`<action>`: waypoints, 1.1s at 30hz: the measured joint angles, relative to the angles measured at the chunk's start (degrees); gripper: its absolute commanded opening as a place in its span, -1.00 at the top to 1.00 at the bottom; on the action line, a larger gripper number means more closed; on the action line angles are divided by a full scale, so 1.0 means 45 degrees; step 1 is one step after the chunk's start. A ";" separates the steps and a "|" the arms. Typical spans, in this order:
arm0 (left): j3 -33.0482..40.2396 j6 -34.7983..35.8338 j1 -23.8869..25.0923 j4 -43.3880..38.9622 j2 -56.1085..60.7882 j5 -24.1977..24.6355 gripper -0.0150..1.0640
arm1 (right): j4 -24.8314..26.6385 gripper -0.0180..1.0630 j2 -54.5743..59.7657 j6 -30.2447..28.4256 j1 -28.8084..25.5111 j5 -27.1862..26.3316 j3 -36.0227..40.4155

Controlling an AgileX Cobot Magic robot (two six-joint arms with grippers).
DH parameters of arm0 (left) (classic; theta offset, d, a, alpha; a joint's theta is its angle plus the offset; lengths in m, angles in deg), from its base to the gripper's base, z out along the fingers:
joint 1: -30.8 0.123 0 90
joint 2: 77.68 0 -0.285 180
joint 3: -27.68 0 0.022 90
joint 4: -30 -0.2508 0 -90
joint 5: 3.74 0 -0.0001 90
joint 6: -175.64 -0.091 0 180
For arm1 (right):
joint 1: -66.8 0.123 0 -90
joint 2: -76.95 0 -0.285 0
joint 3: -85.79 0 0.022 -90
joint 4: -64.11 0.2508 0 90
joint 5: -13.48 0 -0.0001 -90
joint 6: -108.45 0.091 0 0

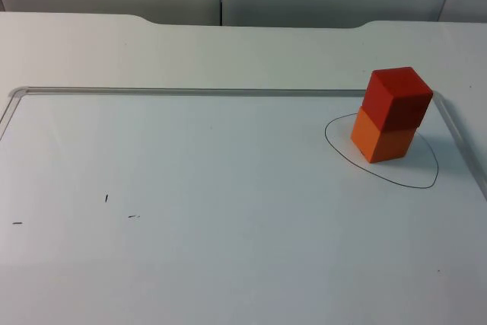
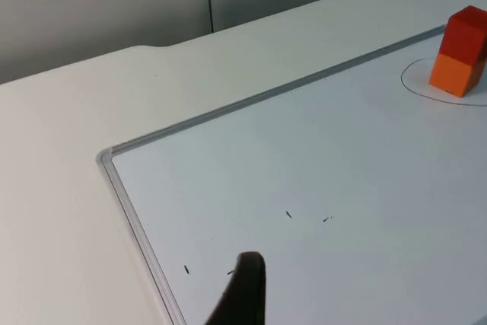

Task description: Pick up one cube with the left hand and another cube with the right hand. First place the cube in the right hand at the target position, then stack the cube in the left hand on top.

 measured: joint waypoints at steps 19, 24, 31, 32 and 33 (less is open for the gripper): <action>0.0841 -0.0251 0.0000 0.0224 0.0667 0.0284 -0.50 | 0.0175 -0.53 0.0000 -0.0048 0.0000 -0.0882 0.0925; 0.0862 -0.0469 0.0000 0.0228 0.0667 0.0348 -0.50 | 0.0197 -0.53 0.0000 -0.0048 0.0000 -0.0882 0.0925; 0.0862 -0.0493 0.0000 0.0254 0.0697 0.0348 -0.56 | 0.0197 -0.53 0.0000 -0.0048 0.0000 -0.0882 0.0925; 0.0862 -0.0493 0.0000 0.0254 0.0697 0.0348 -0.63 | 0.0197 -0.53 0.0000 -0.0048 0.0000 -0.0882 0.0925; 0.0862 -0.0493 0.0000 0.0254 0.0697 0.0348 -0.72 | 0.0197 -0.53 0.0000 -0.0048 0.0000 -0.0882 0.0925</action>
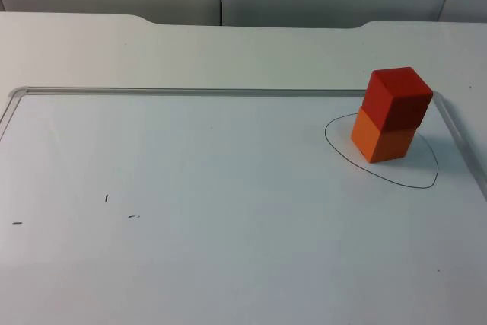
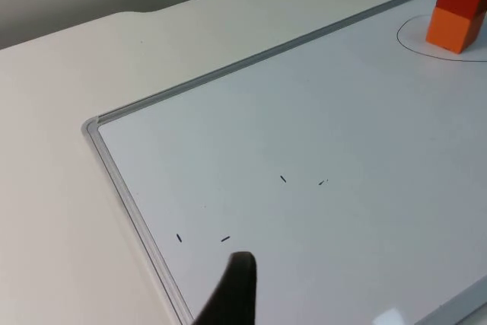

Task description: Pick up one cube with the left hand and another cube with the right hand. First place the cube in the right hand at the target position, then stack the cube in the left hand on top.

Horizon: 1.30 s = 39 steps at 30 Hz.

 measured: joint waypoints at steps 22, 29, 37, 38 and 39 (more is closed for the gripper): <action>0.0000 0.0000 0.0000 0.0023 0.0000 0.0010 -0.98 | 0.1264 -0.53 -0.4380 -0.0403 0.0000 0.4139 0.0000; 0.0000 0.0000 0.0000 0.0023 0.0000 0.0010 -0.98 | 0.0186 -0.53 -0.5551 0.1289 0.0021 0.5658 0.0000; 0.0000 0.0000 0.0000 0.0023 0.0000 0.0010 -0.98 | -0.0779 -0.53 -0.6278 0.2578 0.0021 0.7118 0.0000; 0.0000 0.0000 0.0000 0.0023 0.0000 0.0010 -0.98 | -0.0779 -0.53 -0.6278 0.2578 0.0021 0.7118 0.0000; 0.0000 0.0000 0.0000 0.0023 0.0000 0.0010 -0.98 | -0.1007 -0.53 -0.6278 0.2667 0.0021 0.7336 0.0000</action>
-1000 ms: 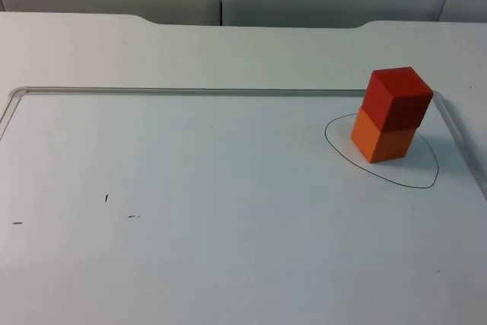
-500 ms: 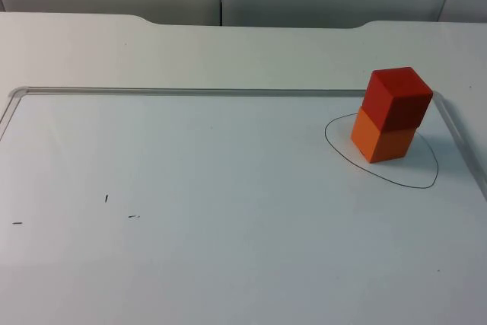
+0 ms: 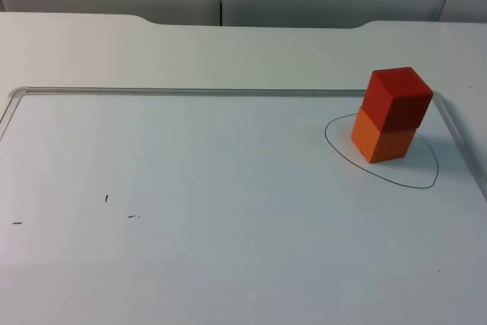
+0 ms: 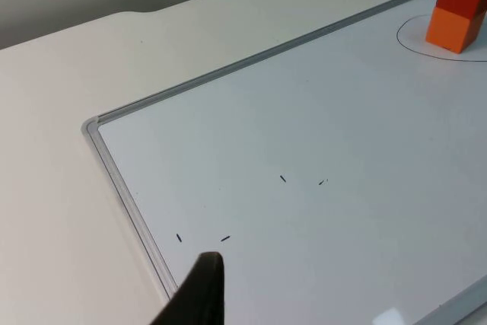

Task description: Pick up one cube with the left hand and another cube with the right hand. First place the cube in the right hand at the target position, then stack the cube in the left hand on top.

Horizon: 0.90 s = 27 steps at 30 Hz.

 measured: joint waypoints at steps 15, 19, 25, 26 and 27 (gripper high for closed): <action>0.0000 0.0000 0.0000 0.0000 0.0000 0.0000 -0.98 | -0.0621 -0.53 0.0000 0.1129 0.0029 0.0205 0.0989; 0.0000 0.0000 0.0000 0.0000 0.0000 0.0000 -0.98 | -0.0961 -0.53 0.0000 0.1479 0.0029 0.0151 0.1550; 0.0000 0.0000 0.0000 0.0000 0.0000 0.0000 -0.98 | -0.1070 -0.53 0.0000 0.1372 0.0029 -0.0231 0.1863; 0.0000 0.0000 0.0000 0.0000 0.0000 0.0000 -0.98 | -0.1070 -0.53 0.0000 0.1337 0.0029 -0.0260 0.1863; 0.0000 0.0000 0.0000 0.0000 0.0000 0.0000 -0.98 | -0.1070 -0.53 0.0000 0.1337 0.0029 -0.0260 0.1863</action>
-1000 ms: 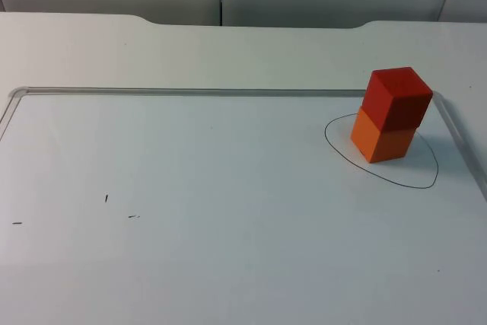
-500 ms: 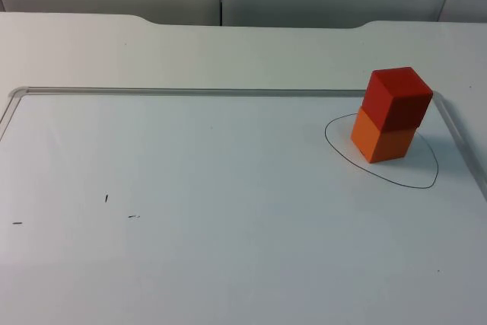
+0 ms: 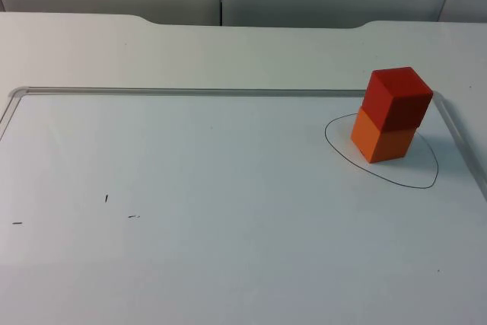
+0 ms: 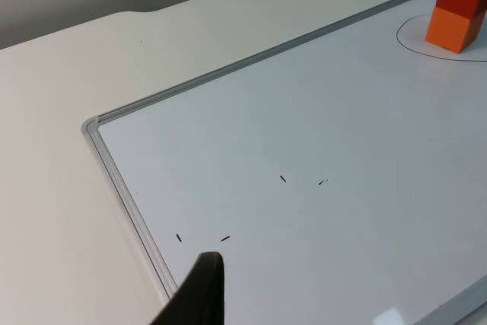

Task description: Pick up one cube with the left hand and another cube with the right hand. First place the cube in the right hand at the target position, then stack the cube in the left hand on top.

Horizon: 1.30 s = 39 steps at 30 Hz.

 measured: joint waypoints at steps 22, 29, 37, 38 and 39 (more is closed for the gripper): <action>0.0000 0.0000 0.0000 0.0000 0.0000 0.0000 -0.98 | -0.0098 -0.97 0.0000 -0.0295 0.0000 -0.0216 0.0057; 0.0000 0.0000 0.0000 0.0000 0.0000 0.0000 -0.98 | -0.0098 -0.97 0.0000 -0.0295 0.0000 -0.0216 0.0057; 0.0000 0.0000 0.0000 0.0000 0.0000 0.0000 -0.98 | 0.0031 -0.97 0.0000 -0.0295 0.0000 -0.0216 0.0057; 0.0000 0.0000 0.0000 0.0000 0.0000 0.0000 -0.98 | 0.0084 -0.97 0.0000 -0.0295 0.0000 -0.0216 0.0057; 0.0000 0.0000 0.0000 0.0000 0.0000 0.0000 -0.98 | 0.0179 -0.97 0.0000 -0.0295 0.0000 -0.0216 0.0057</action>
